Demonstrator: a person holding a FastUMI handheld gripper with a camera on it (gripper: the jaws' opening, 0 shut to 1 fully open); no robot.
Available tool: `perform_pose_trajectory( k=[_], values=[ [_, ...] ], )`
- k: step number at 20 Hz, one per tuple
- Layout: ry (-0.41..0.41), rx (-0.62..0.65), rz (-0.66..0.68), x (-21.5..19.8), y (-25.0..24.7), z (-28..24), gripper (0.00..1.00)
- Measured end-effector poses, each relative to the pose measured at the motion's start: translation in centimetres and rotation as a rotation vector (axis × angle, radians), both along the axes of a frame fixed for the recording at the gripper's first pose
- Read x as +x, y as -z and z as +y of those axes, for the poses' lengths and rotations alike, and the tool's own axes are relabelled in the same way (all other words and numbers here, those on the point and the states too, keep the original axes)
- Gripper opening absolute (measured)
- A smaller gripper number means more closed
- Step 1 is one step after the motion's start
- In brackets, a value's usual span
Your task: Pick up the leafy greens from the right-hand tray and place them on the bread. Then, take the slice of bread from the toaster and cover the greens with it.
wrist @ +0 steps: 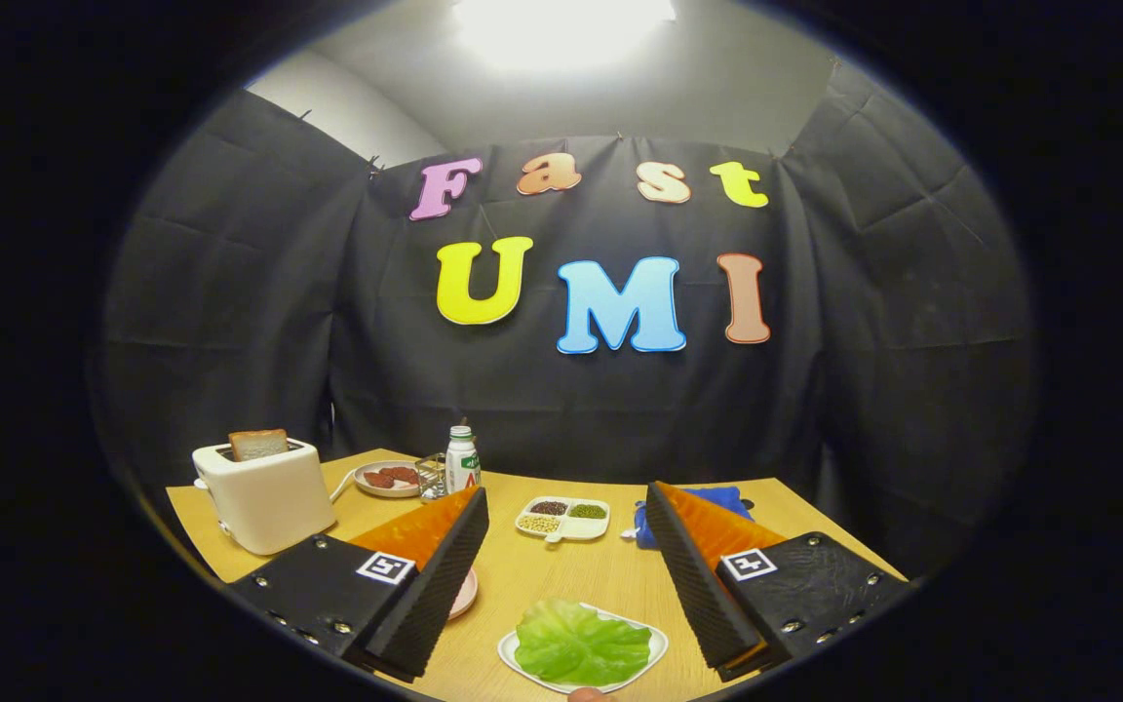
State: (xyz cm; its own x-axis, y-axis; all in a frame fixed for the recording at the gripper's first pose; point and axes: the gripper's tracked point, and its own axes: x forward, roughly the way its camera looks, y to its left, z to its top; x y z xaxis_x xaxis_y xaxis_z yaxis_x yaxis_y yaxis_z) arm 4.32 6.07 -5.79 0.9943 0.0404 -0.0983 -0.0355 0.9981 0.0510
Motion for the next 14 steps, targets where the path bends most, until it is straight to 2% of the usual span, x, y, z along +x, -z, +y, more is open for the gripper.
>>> perform_pose_trajectory(
  k=[6,14],
  values=[
    [0.045,-0.029,0.066,1.4,3.5,-1.5,0.99],
    [0.037,-0.034,0.192,2.1,8.0,-0.9,0.99]
  ],
)
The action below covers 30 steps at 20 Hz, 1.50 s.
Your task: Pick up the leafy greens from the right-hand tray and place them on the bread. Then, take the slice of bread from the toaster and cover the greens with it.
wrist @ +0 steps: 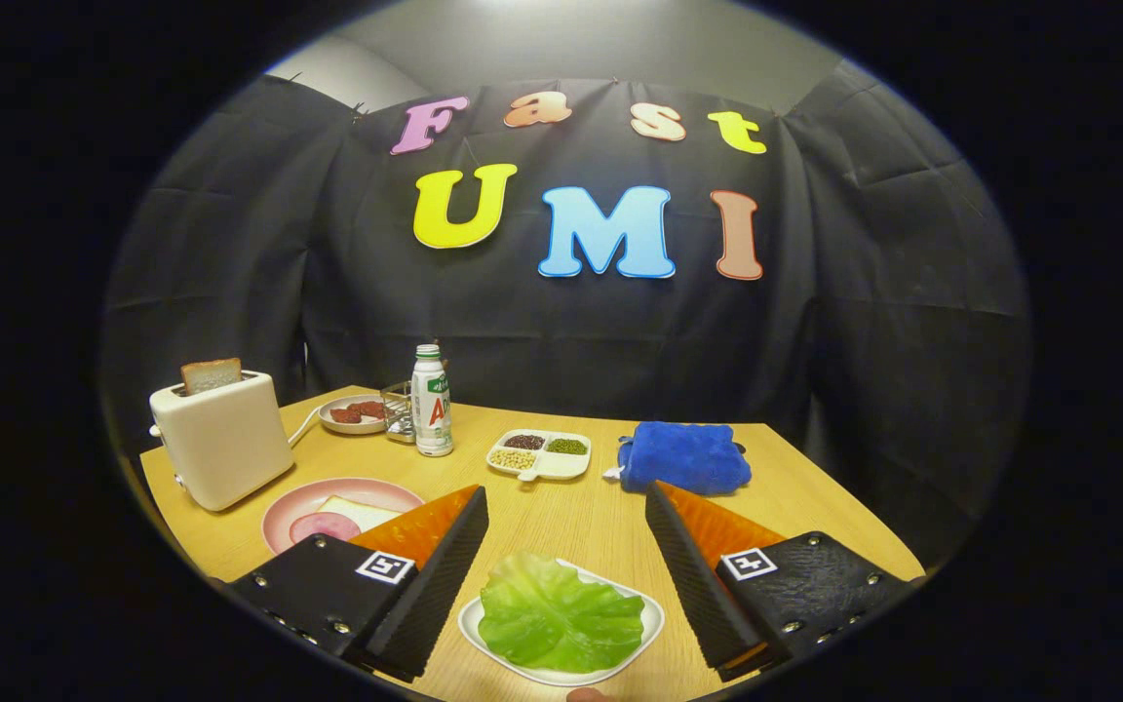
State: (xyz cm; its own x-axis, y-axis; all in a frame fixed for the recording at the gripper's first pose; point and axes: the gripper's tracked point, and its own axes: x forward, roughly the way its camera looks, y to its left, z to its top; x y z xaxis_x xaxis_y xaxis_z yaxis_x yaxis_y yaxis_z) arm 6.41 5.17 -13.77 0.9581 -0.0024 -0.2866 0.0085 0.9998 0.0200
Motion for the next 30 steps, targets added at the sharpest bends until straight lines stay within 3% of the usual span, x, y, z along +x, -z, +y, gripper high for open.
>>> perform_pose_trajectory(
  k=[6,17,24,28,30],
  values=[
    [0.018,-0.024,0.041,0.2,1.3,0.0,0.99],
    [-0.005,0.021,0.347,-0.2,11.1,-0.2,0.99],
    [-0.06,0.027,0.445,-1.0,13.9,0.6,1.0],
    [-0.089,0.056,0.449,-0.9,14.1,1.0,0.93],
    [-0.093,0.047,0.452,-1.0,14.2,1.2,0.77]
  ],
)
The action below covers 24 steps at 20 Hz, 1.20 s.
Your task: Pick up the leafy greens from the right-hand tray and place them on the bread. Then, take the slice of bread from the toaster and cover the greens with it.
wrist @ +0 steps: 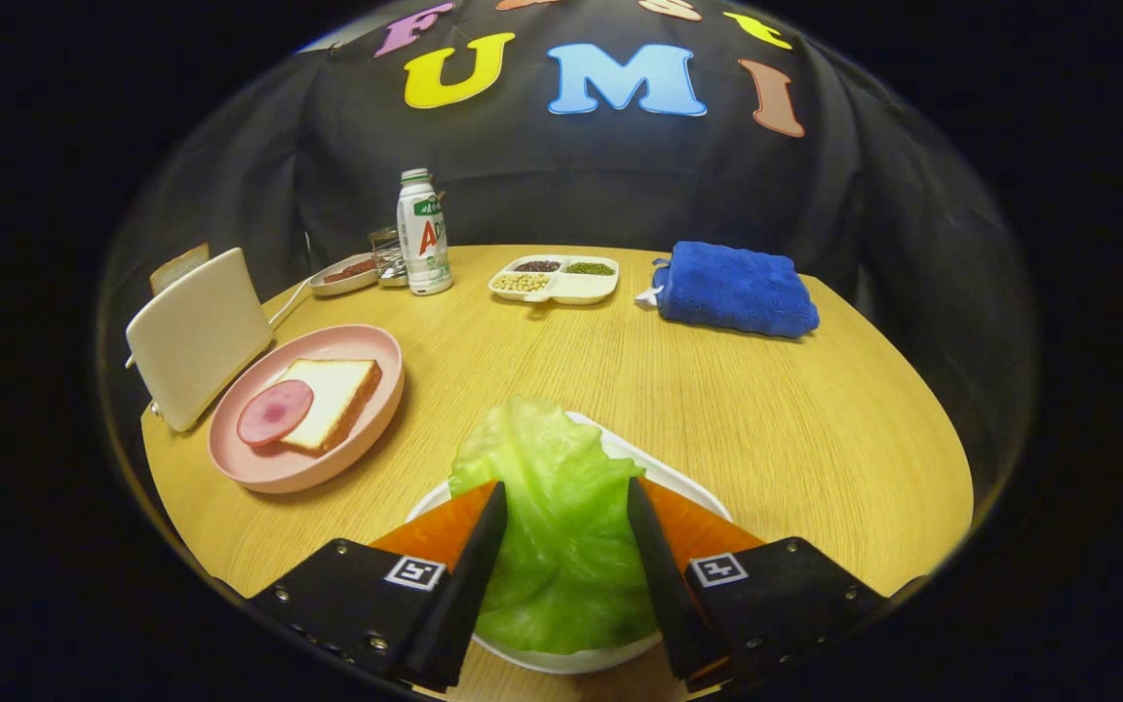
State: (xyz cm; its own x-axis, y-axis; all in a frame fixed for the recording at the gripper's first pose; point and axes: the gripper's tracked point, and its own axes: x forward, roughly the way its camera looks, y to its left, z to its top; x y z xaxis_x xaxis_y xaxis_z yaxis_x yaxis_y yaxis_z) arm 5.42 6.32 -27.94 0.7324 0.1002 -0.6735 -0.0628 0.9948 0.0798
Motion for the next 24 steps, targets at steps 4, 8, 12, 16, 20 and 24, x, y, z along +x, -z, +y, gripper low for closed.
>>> perform_pose_trajectory(
  k=[4,8,12,16,20,24],
  values=[
    [0.017,0.034,0.003,0.1,0.1,0.6,0.27],
    [0.063,0.022,-0.015,0.3,-0.3,0.9,0.14],
    [0.07,0.039,-0.032,0.4,-0.7,1.0,0.01],
    [0.084,0.038,-0.11,0.7,-3.9,1.3,0.01],
    [0.034,0.059,-0.188,1.1,-7.9,4.4,0.01],
    [-0.067,0.105,-0.235,1.7,-10.2,10.2,0.01]
  ],
)
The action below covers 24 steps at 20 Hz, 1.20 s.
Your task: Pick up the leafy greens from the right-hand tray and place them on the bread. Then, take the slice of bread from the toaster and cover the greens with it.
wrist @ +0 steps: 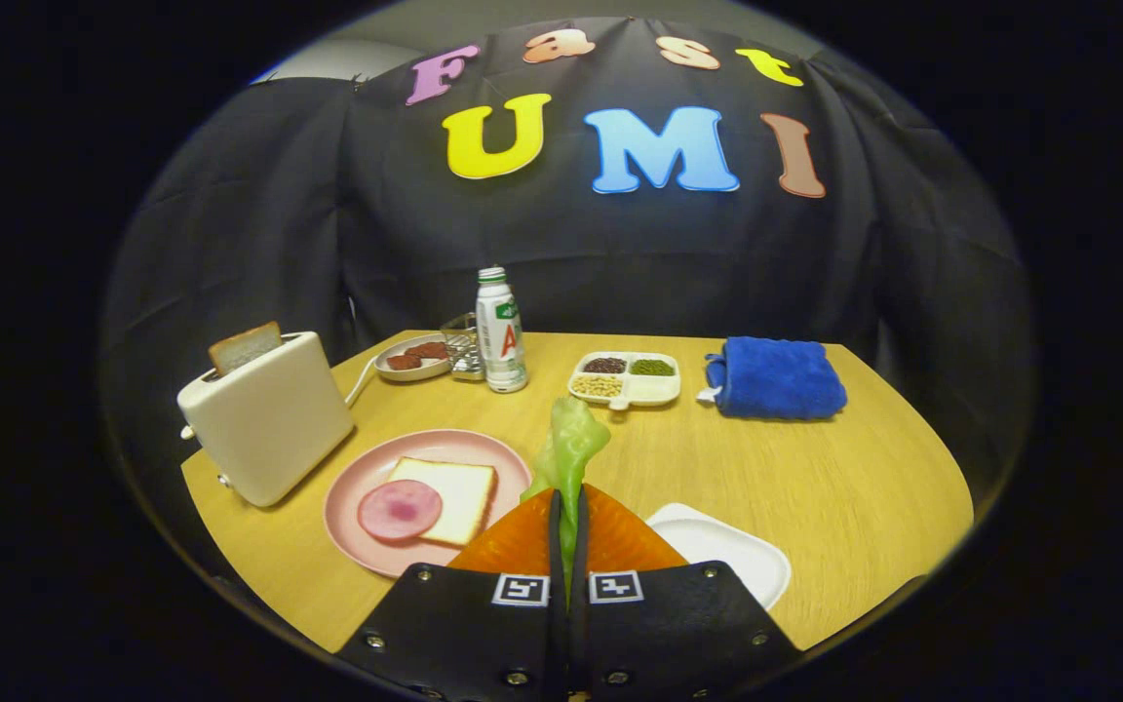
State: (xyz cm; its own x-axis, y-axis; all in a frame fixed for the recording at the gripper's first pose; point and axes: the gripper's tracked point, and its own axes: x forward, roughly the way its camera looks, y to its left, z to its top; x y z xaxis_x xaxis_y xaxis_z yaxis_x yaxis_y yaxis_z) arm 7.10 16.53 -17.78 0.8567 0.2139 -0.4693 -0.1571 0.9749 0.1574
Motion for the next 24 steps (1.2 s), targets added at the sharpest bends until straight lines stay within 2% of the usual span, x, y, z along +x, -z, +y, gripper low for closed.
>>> perform_pose_trajectory(
  k=[4,9,13,18,20,22,23,24],
  values=[
    [-0.097,0.046,0.001,1.2,-0.1,5.6,0.01],
    [-0.177,0.054,0.031,2.3,1.1,10.4,0.01],
    [-0.188,0.03,0.057,3.1,2.6,11.8,0.01],
    [-0.15,-0.005,0.073,4.0,3.5,11.4,0.03],
    [-0.136,-0.02,0.07,4.2,3.6,11.0,0.14],
    [-0.128,-0.033,0.065,4.3,3.5,10.7,0.2],
    [-0.117,-0.043,0.063,4.3,3.6,10.3,0.44],
    [-0.112,-0.047,0.064,4.4,3.5,10.2,0.53]
  ],
)
